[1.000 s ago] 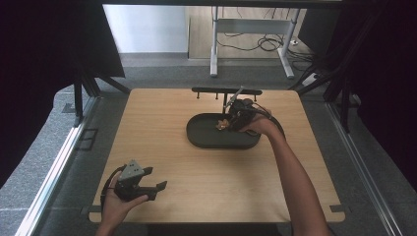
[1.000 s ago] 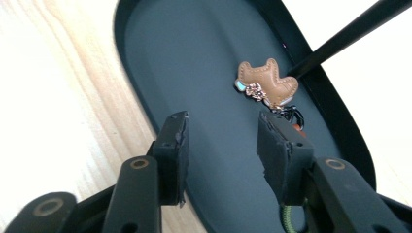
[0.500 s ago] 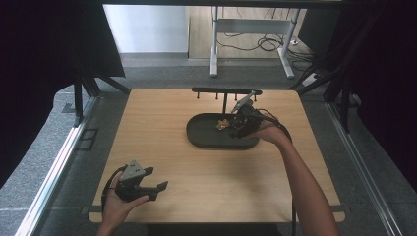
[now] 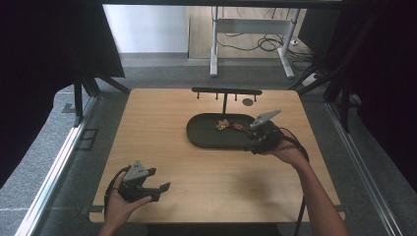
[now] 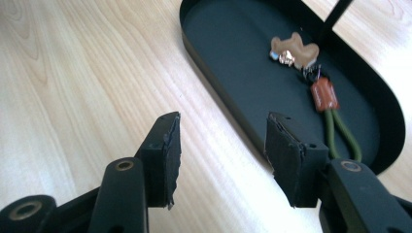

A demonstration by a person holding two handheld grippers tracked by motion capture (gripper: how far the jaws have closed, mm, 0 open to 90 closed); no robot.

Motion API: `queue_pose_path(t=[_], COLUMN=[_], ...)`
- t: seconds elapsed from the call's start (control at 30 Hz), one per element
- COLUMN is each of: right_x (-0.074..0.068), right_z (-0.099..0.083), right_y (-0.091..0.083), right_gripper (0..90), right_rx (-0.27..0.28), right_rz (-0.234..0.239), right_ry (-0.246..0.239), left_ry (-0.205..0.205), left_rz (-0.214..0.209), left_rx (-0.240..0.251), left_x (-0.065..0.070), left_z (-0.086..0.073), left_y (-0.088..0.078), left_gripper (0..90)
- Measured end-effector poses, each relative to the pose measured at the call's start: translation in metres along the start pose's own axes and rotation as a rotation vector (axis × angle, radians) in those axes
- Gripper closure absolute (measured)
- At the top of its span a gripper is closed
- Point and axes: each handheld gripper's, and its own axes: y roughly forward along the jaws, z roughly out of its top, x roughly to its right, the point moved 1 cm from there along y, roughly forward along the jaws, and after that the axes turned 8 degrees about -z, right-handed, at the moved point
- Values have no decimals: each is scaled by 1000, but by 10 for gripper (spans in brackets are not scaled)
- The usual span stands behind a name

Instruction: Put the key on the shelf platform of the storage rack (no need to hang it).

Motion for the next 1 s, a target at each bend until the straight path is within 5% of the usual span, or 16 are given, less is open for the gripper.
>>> queue_pose_path(t=[0.6, 1.0], right_x=[-13, -16], right_z=[-97, -116], right_y=[-18, -19], right_gripper=[474, 443], right_rx=[87, 115], right_rz=[-23, -65], right_ry=[164, 208], left_ry=[-1, 3], left_rz=[5, 4], left_rx=[-3, -10], left_x=[0, 1], left_z=[0, 1], left_y=[0, 3], left_gripper=[243, 243])
